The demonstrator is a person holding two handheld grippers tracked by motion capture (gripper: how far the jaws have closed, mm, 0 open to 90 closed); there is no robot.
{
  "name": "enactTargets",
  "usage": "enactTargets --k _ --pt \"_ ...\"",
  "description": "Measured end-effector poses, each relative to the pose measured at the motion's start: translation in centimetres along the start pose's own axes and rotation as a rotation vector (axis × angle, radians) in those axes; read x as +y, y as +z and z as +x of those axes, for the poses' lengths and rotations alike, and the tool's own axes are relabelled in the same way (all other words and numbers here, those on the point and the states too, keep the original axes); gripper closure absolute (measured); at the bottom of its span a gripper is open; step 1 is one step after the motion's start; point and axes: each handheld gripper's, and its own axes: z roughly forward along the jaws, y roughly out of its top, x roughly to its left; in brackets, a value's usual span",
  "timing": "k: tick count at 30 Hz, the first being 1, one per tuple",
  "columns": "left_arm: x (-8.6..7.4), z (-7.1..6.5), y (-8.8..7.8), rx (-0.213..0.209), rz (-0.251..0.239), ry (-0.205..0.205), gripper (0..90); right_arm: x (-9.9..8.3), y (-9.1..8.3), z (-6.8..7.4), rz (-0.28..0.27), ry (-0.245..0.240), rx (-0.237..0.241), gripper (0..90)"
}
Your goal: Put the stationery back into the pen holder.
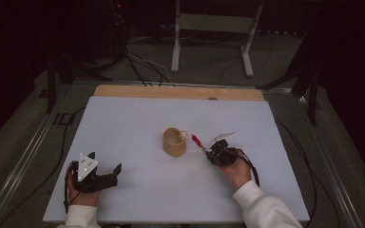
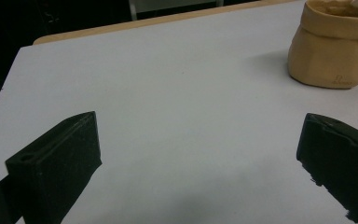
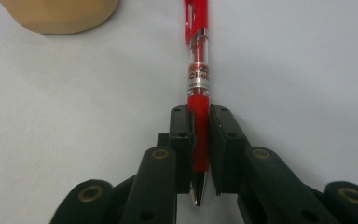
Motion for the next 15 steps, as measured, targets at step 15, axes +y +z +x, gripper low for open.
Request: enactTargets --k 15 --pt "0.0 0.0 0.0 0.0 0.0 -0.001 0.2 0.2 -1.6 -0.4 -0.071 0.009 0.019 81.5"
